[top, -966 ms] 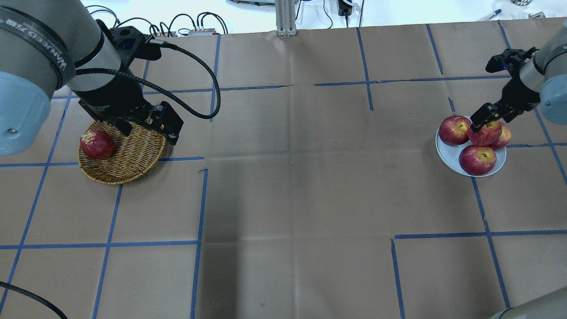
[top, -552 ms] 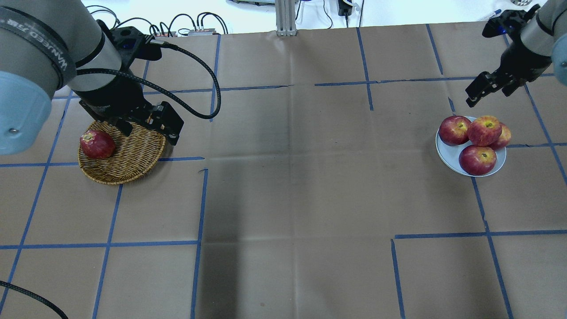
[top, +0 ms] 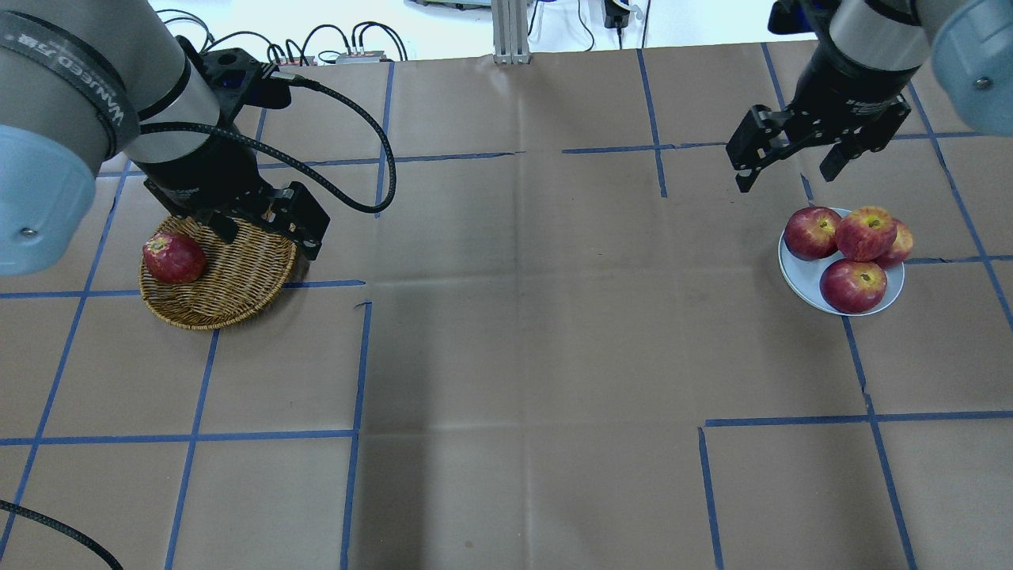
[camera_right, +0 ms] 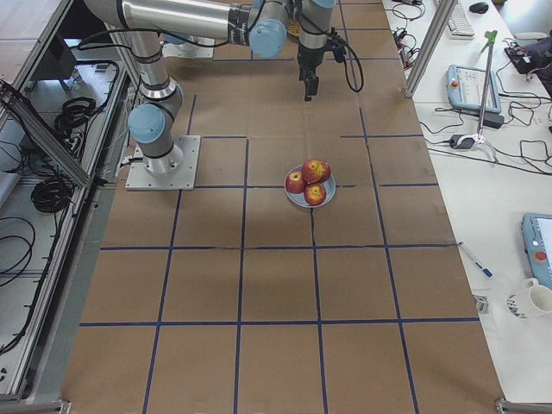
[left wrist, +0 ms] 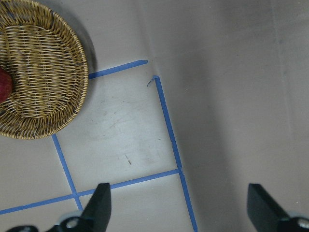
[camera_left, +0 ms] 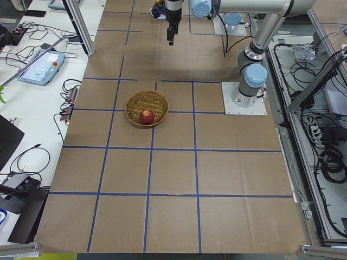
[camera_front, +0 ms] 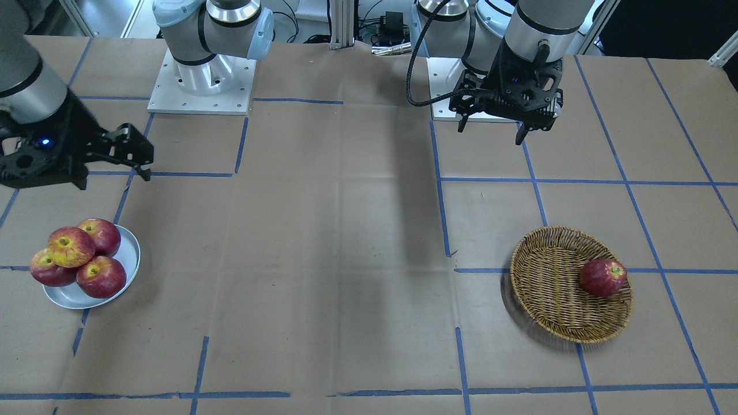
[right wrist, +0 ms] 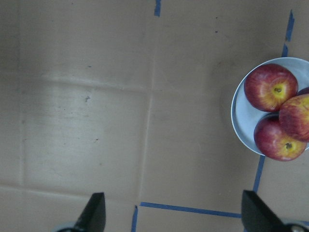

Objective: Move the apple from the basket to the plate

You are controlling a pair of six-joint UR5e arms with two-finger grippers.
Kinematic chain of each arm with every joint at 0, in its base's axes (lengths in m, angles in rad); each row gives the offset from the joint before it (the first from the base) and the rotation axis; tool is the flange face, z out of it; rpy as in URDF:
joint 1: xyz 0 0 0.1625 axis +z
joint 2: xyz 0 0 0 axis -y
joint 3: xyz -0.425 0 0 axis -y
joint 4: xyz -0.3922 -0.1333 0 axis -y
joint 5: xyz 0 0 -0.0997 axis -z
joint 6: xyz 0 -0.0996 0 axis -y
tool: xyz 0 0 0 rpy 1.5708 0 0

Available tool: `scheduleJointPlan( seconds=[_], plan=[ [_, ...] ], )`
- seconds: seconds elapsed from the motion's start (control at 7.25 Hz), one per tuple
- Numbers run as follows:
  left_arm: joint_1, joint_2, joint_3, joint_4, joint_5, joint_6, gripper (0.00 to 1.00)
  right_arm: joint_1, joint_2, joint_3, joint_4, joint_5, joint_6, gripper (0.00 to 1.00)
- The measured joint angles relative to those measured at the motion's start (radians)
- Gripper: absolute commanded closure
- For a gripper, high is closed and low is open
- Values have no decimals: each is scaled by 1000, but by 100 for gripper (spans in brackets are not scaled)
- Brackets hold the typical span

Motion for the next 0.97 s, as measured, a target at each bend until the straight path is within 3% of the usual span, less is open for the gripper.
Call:
scheduleJointPlan(
  seconds=[0.97],
  plan=[
    [-5, 0, 5, 2, 3, -3, 1, 62, -50, 7, 15, -10, 177, 0]
  ],
)
